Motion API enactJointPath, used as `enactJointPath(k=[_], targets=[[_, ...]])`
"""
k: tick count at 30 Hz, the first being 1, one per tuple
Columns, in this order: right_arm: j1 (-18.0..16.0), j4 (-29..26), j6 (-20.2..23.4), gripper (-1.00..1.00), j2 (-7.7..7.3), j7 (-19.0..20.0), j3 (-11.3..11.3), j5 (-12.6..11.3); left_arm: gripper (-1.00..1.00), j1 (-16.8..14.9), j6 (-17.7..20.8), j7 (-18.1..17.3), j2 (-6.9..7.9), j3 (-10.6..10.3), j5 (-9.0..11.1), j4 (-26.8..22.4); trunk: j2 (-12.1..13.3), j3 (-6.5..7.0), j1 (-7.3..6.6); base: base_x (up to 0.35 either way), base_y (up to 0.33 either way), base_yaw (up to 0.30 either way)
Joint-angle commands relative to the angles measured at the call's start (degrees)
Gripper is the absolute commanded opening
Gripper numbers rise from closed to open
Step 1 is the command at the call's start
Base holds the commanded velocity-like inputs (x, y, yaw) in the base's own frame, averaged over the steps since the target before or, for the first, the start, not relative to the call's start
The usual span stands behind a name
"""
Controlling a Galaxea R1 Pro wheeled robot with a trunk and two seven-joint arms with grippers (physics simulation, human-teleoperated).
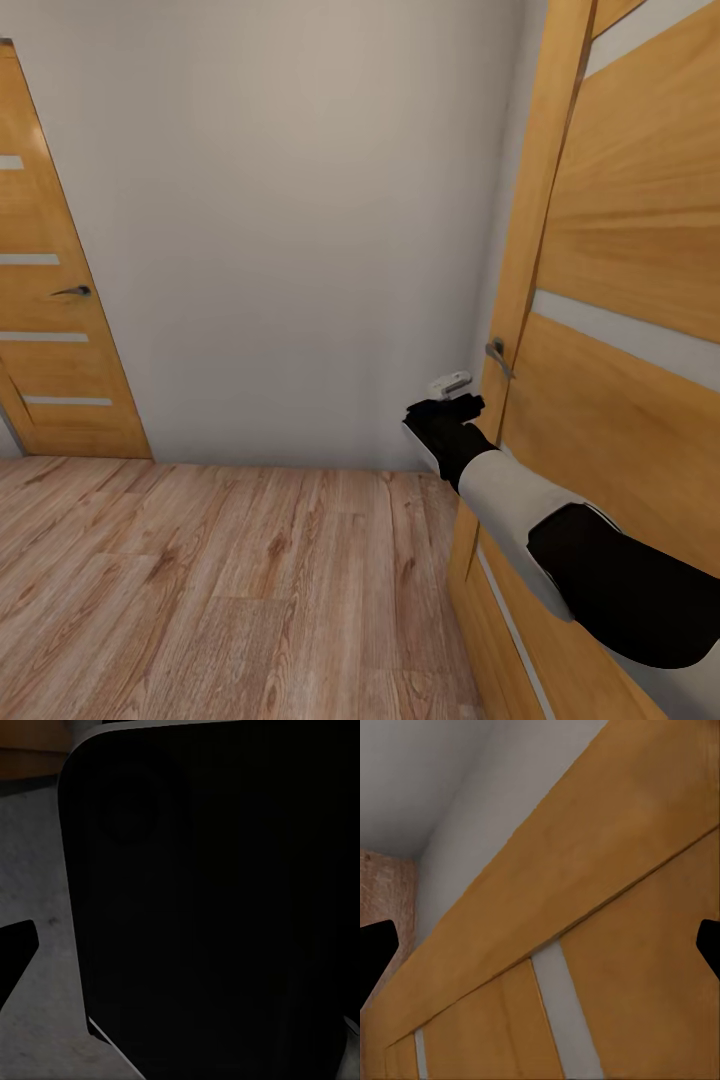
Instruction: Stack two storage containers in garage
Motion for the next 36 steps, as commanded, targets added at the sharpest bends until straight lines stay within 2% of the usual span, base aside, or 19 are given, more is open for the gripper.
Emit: enactJointPath(k=[1,3,8,10,23,26,27,29,31,33,36], targets=[[-0.08,0.04,0.24,1.0,0.0,-1.02,0.45,-0.62,1.0,-0.01,-0.03,-0.05,0.0,-0.02,-0.01,-0.03,-0.03,-0.06,0.0,0.0,0.0,0.0],[-0.08,0.07,0.31,1.0,0.0,-3.66,0.51,-0.62,1.0,-0.01,-0.03,-0.06,0.0,-0.02,0.0,-0.03,-0.03,-0.06,0.0,0.0,0.0,0.0],[-0.08,0.78,0.47,1.0,0.0,-6.88,0.64,-0.61,1.0,-0.01,-0.03,-0.05,0.0,-0.02,0.0,-0.03,-0.03,-0.06,0.0,0.0,0.0,0.0],[-0.08,2.63,0.44,1.0,0.0,-7.78,0.8,-0.61,1.0,-0.01,-0.03,-0.05,0.0,-0.02,0.0,-0.03,-0.03,-0.06,0.0,0.0,0.0,0.0],[-0.08,4.9,0.38,1.0,0.0,-8.64,0.91,-0.61,1.0,-0.01,-0.08,-0.05,-0.01,-0.01,0.01,-0.03,-0.03,-0.06,0.0,0.0,0.0,0.0],[-0.08,4.87,0.32,1.0,-2.39,-8.58,0.91,-1.28,1.0,-0.01,-0.08,-0.05,-0.03,0.03,0.01,-0.03,-0.03,-0.06,0.0,0.0,0.0,0.0],[-0.09,4.72,0.27,1.0,-3.95,-8.53,0.92,-2.23,1.0,-0.01,-0.1,-0.06,-0.03,0.06,0.01,-0.03,-0.03,-0.06,0.0,0.0,0.0,0.0],[-0.14,4.42,0.23,1.0,-4.99,-8.51,0.92,-2.57,1.0,-0.01,-0.11,-0.05,-0.04,0.06,0.01,-0.03,-0.03,-0.06,0.0,0.0,0.0,0.0],[-0.15,4.18,0.08,1.0,-7.01,-8.43,0.93,-2.79,1.0,-0.01,-0.12,-0.05,-0.02,0.05,0.01,-0.03,-0.03,-0.06,0.0,0.0,0.0,0.0],[-0.16,4.07,0.01,1.0,-8.28,-8.35,0.93,-2.88,1.0,-0.01,-0.12,-0.05,0.0,0.06,0.01,-0.03,-0.03,-0.06,0.0,0.0,0.0,0.0],[-0.16,4.04,-0.01,1.0,-8.65,-8.33,0.93,-2.89,1.0,-0.01,-0.12,-0.05,0.0,0.07,0.01,-0.03,-0.03,-0.06,0.0,0.0,0.0,0.0]])
